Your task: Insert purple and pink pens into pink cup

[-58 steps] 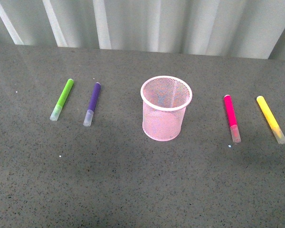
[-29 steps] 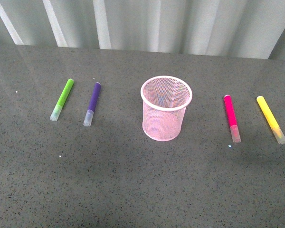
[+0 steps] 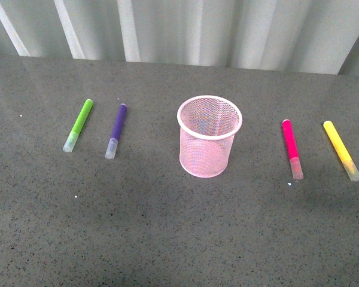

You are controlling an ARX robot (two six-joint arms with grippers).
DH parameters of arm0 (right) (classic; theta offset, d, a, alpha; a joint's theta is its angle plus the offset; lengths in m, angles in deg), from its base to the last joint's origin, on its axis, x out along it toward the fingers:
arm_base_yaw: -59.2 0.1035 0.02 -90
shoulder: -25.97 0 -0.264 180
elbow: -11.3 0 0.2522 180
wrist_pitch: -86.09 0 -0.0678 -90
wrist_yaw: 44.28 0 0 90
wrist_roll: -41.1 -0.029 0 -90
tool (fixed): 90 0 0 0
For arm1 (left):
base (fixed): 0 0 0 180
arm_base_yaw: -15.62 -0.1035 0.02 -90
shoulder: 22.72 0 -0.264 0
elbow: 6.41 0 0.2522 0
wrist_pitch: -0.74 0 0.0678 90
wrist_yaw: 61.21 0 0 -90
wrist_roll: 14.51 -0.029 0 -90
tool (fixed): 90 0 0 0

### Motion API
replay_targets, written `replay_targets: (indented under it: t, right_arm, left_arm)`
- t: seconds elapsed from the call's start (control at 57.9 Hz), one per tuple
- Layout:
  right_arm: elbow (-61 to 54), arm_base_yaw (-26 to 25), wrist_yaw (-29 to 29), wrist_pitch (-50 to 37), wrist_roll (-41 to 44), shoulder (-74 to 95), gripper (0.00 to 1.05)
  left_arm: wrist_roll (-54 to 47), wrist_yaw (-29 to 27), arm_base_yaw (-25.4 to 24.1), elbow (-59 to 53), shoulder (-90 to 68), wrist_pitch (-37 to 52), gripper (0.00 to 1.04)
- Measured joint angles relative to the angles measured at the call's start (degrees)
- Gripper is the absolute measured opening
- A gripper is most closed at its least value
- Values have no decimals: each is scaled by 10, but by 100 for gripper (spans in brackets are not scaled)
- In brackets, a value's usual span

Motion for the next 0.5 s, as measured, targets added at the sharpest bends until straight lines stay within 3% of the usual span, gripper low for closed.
replay_targets:
  t: [0.104, 0.207, 0.311, 0.414, 0.5]
  right_arm:
    - [0, 0, 0, 0, 0, 0, 98]
    - [0, 0, 0, 0, 0, 0, 98]
    - [0, 0, 0, 0, 0, 0, 98]
    - [0, 0, 0, 0, 0, 0, 98]
    - [0, 0, 0, 0, 0, 0, 98]
  left_arm:
    - [2, -4, 1, 1, -2, -3, 98]
    - [58, -99, 51, 50, -92, -99, 98]
    - [62, -135, 115, 124, -282, 30, 98]
    - [49, -118, 135, 242, -475, 141, 98]
    - [41, -100, 144, 349, -626, 138, 98]
